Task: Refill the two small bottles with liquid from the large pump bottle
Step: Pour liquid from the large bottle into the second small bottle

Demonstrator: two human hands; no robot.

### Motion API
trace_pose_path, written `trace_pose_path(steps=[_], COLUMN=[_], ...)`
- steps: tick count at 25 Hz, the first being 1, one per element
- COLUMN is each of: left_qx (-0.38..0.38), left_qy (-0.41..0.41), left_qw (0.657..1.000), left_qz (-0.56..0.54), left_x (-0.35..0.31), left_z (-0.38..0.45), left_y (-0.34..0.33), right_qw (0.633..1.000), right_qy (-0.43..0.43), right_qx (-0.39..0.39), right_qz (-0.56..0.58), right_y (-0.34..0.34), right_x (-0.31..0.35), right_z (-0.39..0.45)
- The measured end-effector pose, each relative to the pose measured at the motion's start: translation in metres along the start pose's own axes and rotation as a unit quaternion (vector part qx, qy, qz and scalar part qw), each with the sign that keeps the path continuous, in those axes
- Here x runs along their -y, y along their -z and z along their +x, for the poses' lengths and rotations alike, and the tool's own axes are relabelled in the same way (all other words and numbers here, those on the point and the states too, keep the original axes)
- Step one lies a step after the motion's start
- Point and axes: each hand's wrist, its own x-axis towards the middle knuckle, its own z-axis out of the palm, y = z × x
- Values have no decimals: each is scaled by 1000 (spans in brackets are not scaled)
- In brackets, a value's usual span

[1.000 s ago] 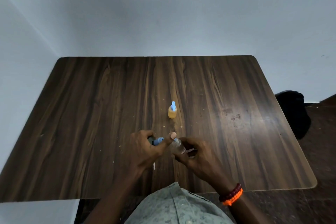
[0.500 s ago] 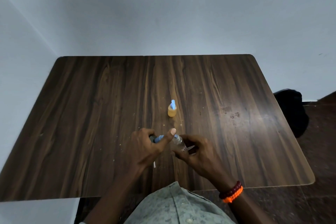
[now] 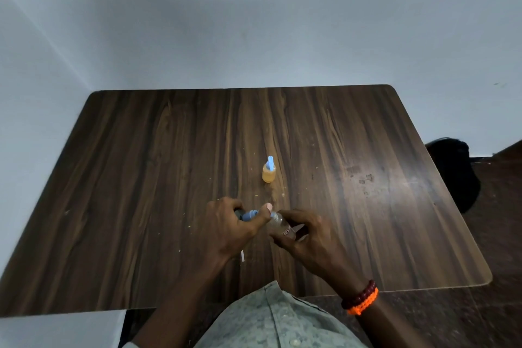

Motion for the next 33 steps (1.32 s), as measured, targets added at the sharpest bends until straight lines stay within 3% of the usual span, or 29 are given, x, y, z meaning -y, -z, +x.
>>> trace_pose_path(steps=[9,23,28,33], left_qx=[14,21,23,13], left_qy=[16,30,30,26], left_qw=[1000,998,999,999], left_qz=[-18,54,8,42], left_x=[0,-13,-16,-12], left_z=[3,3,2,0], left_y=[0,8,11,9], right_qw=[1000,999,998,999], right_qy=[6,33,32,37], right_qx=[-28,-20,-52,-22], right_qz=[9,19,9,10], right_y=[1,-3,3,1], right_x=[3,0,0,4], right_z=[2,8,10,6])
